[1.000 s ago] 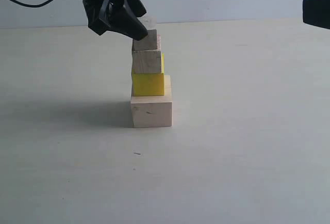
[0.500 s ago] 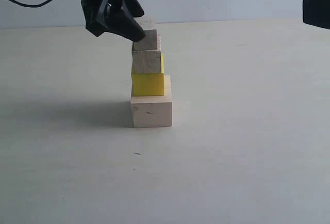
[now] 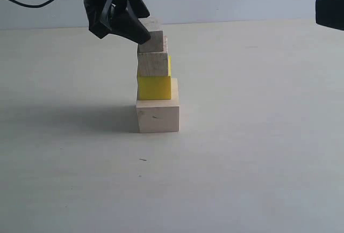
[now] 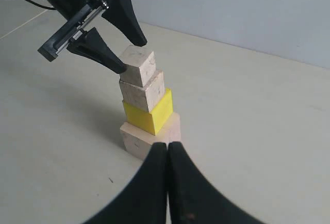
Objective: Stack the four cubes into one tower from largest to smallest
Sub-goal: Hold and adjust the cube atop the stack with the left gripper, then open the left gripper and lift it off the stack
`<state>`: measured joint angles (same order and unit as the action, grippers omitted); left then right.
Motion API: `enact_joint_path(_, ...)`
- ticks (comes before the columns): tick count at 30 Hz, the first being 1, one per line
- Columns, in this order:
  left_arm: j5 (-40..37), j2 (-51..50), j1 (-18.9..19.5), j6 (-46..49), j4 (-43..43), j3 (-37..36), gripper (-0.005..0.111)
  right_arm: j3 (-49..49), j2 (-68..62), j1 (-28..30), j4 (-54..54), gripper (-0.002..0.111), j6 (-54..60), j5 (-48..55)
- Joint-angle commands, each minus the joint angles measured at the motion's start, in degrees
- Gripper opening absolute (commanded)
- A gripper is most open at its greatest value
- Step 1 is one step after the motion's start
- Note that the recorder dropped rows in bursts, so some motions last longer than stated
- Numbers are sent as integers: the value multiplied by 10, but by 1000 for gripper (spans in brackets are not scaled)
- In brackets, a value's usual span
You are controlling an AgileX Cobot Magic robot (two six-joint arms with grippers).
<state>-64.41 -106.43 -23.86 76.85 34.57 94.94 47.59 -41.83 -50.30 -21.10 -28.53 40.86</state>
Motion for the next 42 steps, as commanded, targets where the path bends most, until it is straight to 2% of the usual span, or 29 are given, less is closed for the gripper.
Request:
enact_joint_path(1, -3, 0, -1, -6, -1, 3, 57, -3, 4, -1, 2, 0, 0, -3)
enact_joint_path(23, -8, 1, -1, -7, -10, 3, 57, -3, 4, -1, 2, 0, 0, -3)
enact_joint_path(32, -56, 66, -1, -13, -18, 3, 56, -3, 4, -1, 2, 0, 0, -3)
enact_joint_path(34, -56, 98, -1, -13, -31, 3, 45, -3, 4, -1, 2, 0, 0, -3)
enact_joint_path(35, -55, 117, -1, -13, -41, 3, 34, -3, 4, -1, 2, 0, 0, -3)
enact_joint_path(37, -40, 140, -1, -13, -52, 3, 21, -3, 4, -1, 2, 0, 0, -3)
enact_joint_path(42, -39, 129, -1, -27, -70, -10, 4, -3, 4, -1, 2, 0, 0, -3)
